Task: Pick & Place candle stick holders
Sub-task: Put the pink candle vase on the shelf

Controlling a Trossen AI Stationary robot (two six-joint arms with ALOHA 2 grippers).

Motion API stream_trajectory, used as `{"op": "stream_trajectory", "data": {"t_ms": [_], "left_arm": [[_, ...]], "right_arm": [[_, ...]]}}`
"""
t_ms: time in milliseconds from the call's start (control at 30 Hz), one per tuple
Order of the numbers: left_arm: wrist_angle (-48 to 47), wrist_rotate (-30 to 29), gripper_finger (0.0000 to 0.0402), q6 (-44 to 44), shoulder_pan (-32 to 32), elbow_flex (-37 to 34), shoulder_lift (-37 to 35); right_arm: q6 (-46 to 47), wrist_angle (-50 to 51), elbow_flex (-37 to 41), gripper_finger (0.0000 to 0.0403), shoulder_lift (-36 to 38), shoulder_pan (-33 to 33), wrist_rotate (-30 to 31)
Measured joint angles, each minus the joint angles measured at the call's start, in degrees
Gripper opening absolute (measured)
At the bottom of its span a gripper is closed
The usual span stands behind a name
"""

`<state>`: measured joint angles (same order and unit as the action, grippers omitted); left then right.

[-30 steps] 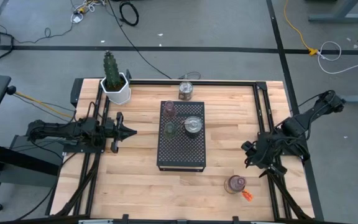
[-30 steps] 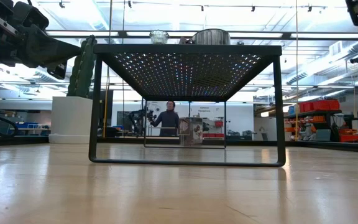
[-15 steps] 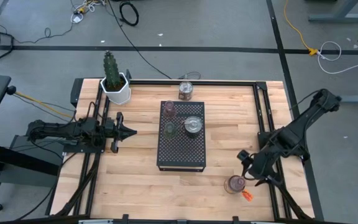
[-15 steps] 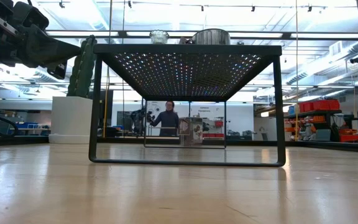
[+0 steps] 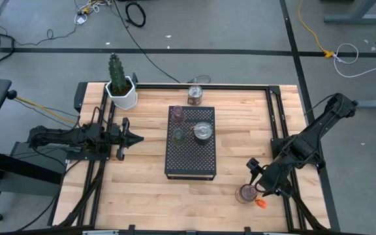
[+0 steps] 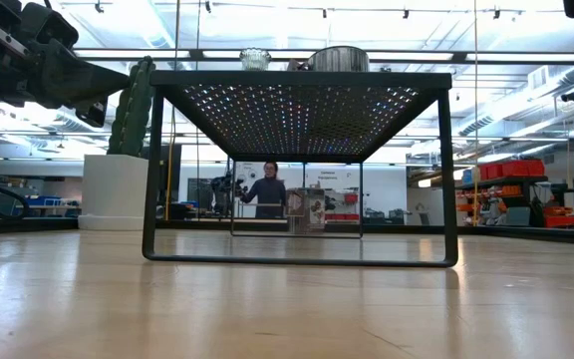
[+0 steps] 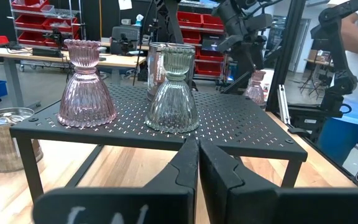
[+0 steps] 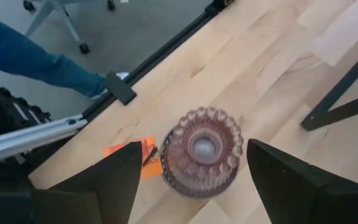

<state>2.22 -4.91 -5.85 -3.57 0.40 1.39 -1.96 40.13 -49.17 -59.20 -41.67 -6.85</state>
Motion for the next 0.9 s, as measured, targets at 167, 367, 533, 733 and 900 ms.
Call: {"op": "stream_trajectory", "data": {"t_ms": [167, 367, 533, 733, 900], "left_arm": [[0.0, 0.0, 0.0018, 0.0, 0.0, 0.0, 0.0], [0.0, 0.0, 0.0018, 0.0, 0.0, 0.0, 0.0], [0.0, 0.0, 0.0018, 0.0, 0.0, 0.0, 0.0], [0.0, 0.0, 0.0018, 0.0, 0.0, 0.0, 0.0], [0.0, 0.0, 0.0018, 0.0, 0.0, 0.0, 0.0]], "right_arm": [[0.0, -1.6, 0.0, 0.0291, -0.2, 0.0, 0.0], [-1.2, -1.9, 0.0, 0.0291, -1.9, 0.0, 2.0], [-1.5, -2.3, 0.0, 0.0291, -3.6, 0.0, 2.0], [-2.0, -3.4, 0.0, 0.0291, -5.5, 0.0, 1.9], [-2.7, -4.0, 0.0, 0.0291, -7.0, 0.0, 1.9]]}}
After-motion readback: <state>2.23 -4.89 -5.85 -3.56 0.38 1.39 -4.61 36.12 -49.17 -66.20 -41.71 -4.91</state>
